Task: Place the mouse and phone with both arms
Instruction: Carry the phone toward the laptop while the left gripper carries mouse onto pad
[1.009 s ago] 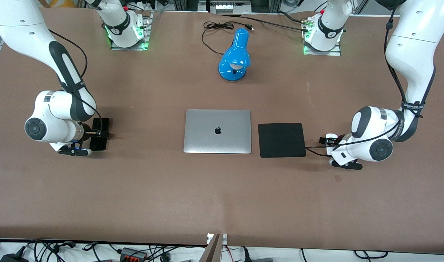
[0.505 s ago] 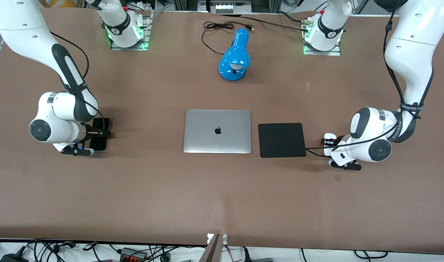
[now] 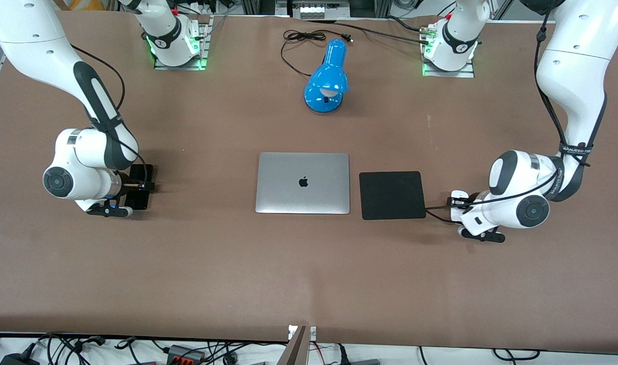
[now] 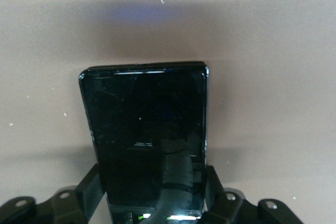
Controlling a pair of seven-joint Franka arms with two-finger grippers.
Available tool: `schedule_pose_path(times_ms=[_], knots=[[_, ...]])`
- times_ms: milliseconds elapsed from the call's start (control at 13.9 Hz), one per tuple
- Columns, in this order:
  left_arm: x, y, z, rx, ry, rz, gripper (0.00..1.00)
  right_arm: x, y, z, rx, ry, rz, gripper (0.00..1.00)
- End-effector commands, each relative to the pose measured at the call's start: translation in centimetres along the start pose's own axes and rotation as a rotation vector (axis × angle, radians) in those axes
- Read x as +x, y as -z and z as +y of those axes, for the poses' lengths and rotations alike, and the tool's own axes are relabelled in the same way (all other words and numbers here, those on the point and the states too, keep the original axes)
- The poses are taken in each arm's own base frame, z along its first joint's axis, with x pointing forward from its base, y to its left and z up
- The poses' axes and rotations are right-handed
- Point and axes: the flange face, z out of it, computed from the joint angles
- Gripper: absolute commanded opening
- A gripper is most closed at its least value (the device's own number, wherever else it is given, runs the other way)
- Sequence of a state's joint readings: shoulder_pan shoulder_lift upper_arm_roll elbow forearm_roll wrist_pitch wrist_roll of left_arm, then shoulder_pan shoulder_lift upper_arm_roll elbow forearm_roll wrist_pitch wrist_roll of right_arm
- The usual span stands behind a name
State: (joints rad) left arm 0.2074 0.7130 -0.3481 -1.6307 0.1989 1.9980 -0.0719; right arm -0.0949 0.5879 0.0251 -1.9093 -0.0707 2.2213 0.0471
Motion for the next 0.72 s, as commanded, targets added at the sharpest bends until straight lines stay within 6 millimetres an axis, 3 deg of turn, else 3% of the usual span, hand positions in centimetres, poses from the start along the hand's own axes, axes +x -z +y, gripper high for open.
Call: schedule_pose_path(times_ms=[0, 144, 288, 432, 649], knots=[[-0.1, 1.0, 5.7, 0.036, 0.019, -0.022, 0.32, -0.1, -0.3, -0.3, -0.014, 0.012, -0.002, 0.23], [-0.5, 0.6, 10.4, 0.061, 0.001, -0.035, 0.32, -0.2, 1.8, -1.8, -0.01, 0.027, 0.005, 0.2], [-1.2, -0.1, 14.9, 0.08, 0.013, -0.04, 0.33, -0.2, 5.6, -4.5, -0.009, 0.058, 0.026, 0.19], [-1.4, -0.5, 16.9, 0.083, 0.039, -0.032, 0.34, 0.4, 7.7, -7.5, -0.01, 0.099, 0.041, 0.19], [-1.1, -0.8, 18.0, 0.004, 0.062, -0.024, 0.34, -0.5, 6.8, -15.6, 0.03, 0.12, 0.039, 0.2]])
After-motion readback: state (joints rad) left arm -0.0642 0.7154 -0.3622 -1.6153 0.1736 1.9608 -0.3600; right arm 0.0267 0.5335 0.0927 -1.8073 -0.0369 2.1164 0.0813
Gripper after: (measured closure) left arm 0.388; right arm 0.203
